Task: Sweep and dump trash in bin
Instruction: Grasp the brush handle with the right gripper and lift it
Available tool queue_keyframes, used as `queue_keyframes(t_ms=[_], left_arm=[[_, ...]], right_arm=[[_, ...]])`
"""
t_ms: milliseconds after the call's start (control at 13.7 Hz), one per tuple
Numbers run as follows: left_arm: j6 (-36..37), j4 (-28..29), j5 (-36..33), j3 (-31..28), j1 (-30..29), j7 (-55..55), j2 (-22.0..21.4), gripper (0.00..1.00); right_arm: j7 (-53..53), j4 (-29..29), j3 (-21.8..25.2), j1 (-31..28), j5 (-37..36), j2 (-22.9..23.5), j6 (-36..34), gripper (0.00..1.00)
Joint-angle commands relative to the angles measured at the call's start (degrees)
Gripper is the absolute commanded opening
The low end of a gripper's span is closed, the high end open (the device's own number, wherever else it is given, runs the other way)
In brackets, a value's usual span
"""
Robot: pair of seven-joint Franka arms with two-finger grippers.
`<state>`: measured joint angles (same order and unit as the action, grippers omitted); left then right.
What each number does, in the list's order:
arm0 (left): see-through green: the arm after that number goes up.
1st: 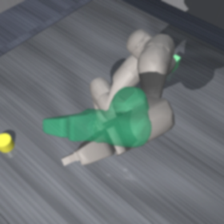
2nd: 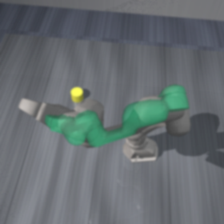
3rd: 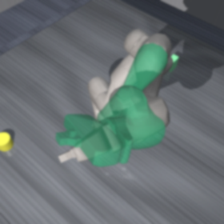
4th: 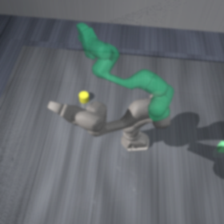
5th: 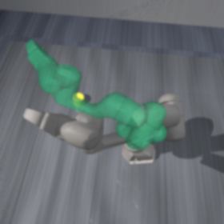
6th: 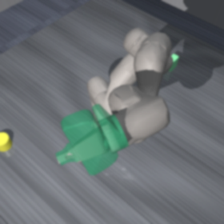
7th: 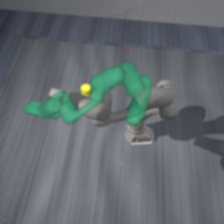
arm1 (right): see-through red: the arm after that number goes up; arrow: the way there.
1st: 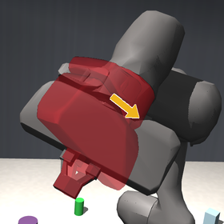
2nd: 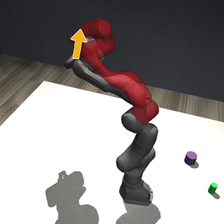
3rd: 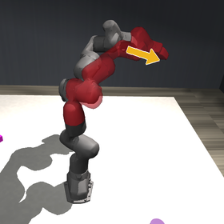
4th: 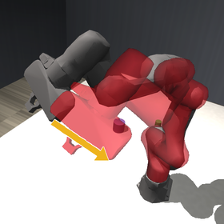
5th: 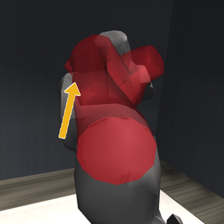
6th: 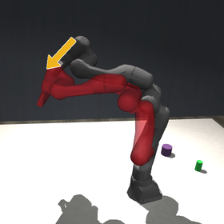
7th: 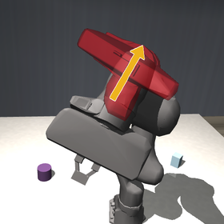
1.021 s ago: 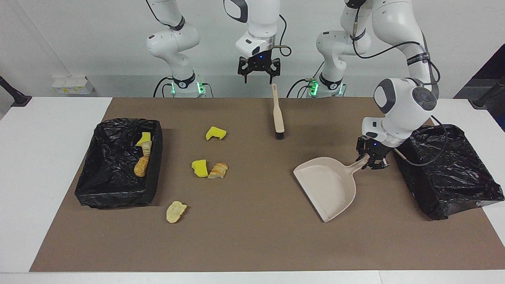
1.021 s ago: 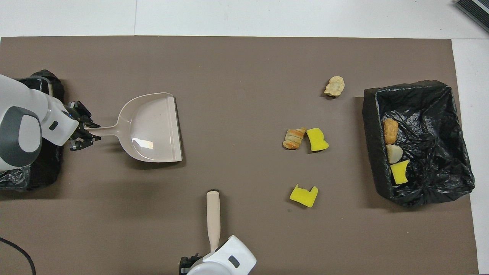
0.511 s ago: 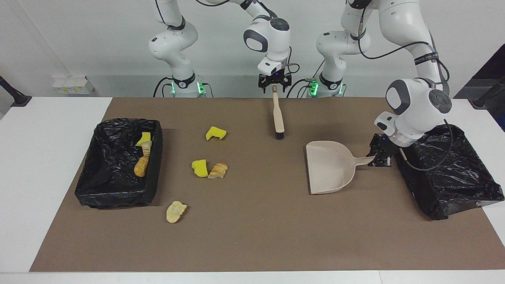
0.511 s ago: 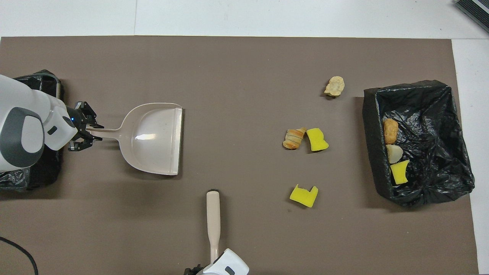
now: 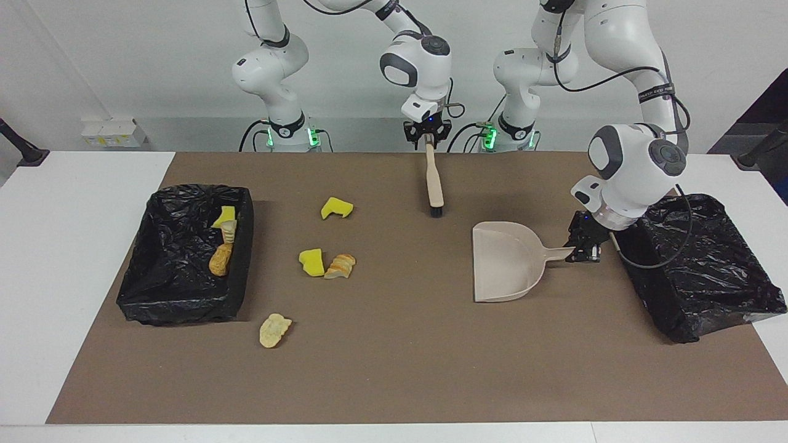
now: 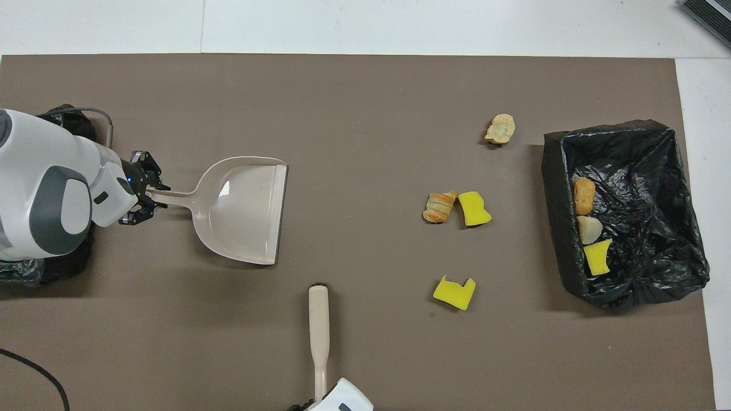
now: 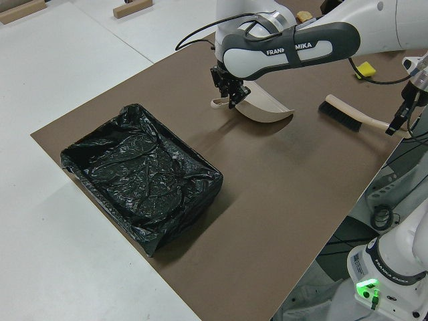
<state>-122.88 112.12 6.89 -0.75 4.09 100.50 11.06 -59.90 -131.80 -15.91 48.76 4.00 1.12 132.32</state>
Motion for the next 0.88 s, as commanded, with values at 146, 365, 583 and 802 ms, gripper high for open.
queue_keyframes(t_ms=[146, 365, 583, 802], left_arm=[[-1.3, 1.2, -0.9, -0.5, 0.5, 0.9, -1.3, 0.00], [-1.5, 1.1, -0.9, -0.5, 0.6, 0.8, -1.2, 0.00], [-0.2, -0.8, -0.9, -0.4, 0.6, 0.9, -0.7, 0.00], [2.5, -1.4, 0.5, 0.0, 0.6, -0.3, -0.6, 0.00]], right_arm=[[0.6, 0.7, 0.4, -0.7, 1.4, 1.6, 2.9, 0.05], [0.5, 3.4, 0.7, -2.9, 1.0, 2.9, 5.1, 0.00], [1.2, 3.3, 0.6, -9.1, 0.9, -0.7, 4.2, 0.00], [5.8, 2.0, 0.7, -15.6, 0.8, -7.4, -6.7, 0.00]])
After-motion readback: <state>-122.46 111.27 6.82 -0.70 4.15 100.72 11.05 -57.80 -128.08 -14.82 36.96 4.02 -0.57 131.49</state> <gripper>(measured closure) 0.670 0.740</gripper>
